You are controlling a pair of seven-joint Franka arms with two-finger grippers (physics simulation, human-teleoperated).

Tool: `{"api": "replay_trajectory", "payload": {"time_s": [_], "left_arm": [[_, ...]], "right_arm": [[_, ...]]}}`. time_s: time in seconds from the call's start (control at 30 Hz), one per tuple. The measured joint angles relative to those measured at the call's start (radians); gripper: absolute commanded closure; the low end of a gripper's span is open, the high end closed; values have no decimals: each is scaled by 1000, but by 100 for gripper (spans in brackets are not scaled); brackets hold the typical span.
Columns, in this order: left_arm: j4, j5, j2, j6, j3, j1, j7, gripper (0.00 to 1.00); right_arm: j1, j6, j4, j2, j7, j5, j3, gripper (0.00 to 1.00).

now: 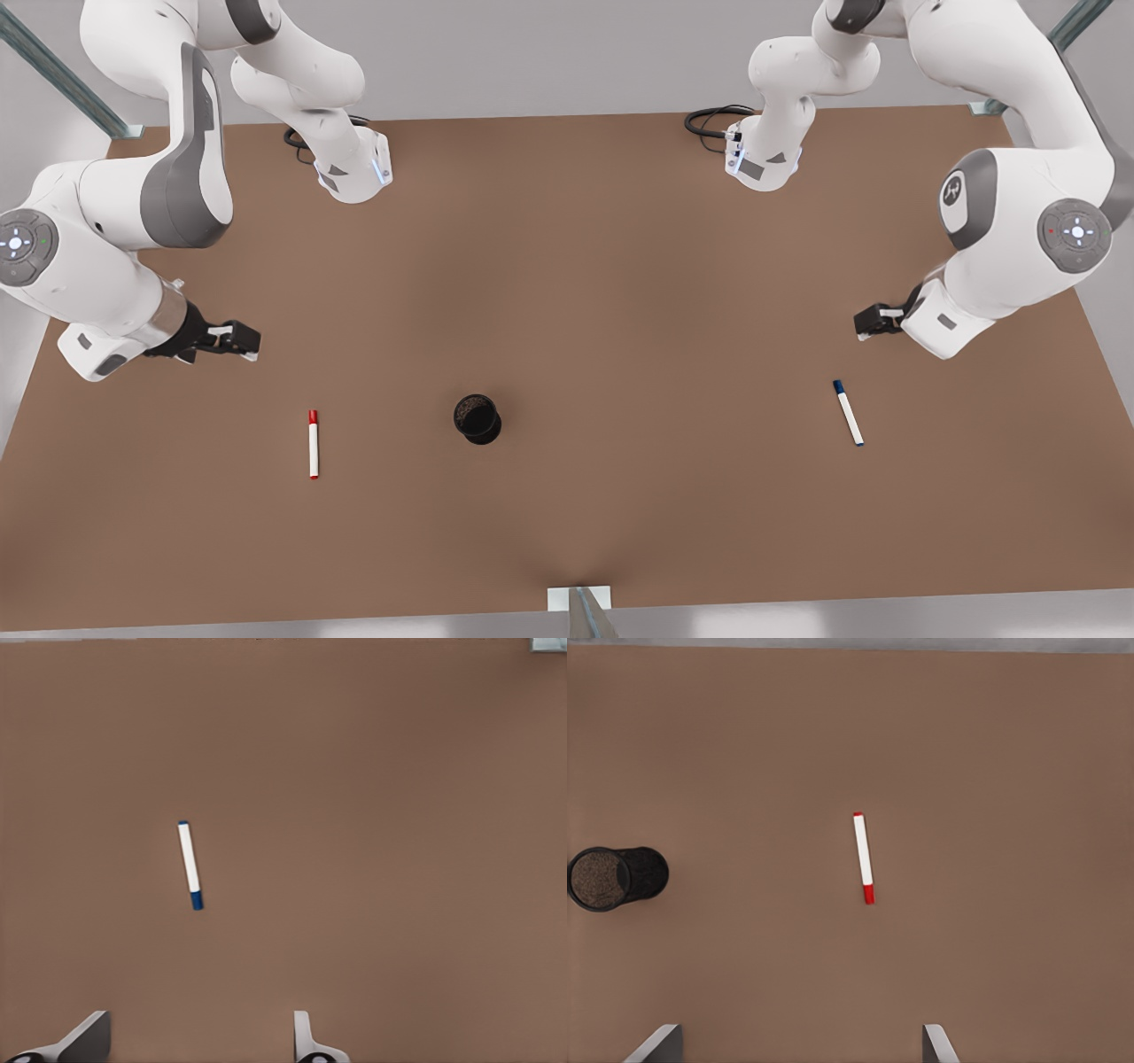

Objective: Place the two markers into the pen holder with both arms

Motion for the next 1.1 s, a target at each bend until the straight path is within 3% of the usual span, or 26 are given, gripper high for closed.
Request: {"api": "replay_trajectory", "payload": {"time_s": [0.2, 0.57, 0.73, 0.9, 1.1], "left_arm": [[-9, 1, 128, 109, 7, 49, -6, 0], [-137, -6, 413, 609, 5, 188, -8, 0], [-150, -42, 475, 718, 4, 184, -1, 0], [-266, -52, 483, 829, 5, 176, 8, 0], [-286, -54, 484, 886, 7, 187, 32, 20]], "right_arm": [[0, 15, 1, 0, 9, 0, 0, 0], [-1, 22, 2, 0, 20, 0, 0, 0], [-1, 22, 2, 0, 23, 0, 0, 0], [-1, 24, 2, 0, 25, 0, 0, 0], [-1, 24, 2, 0, 27, 0, 0, 0]]}}
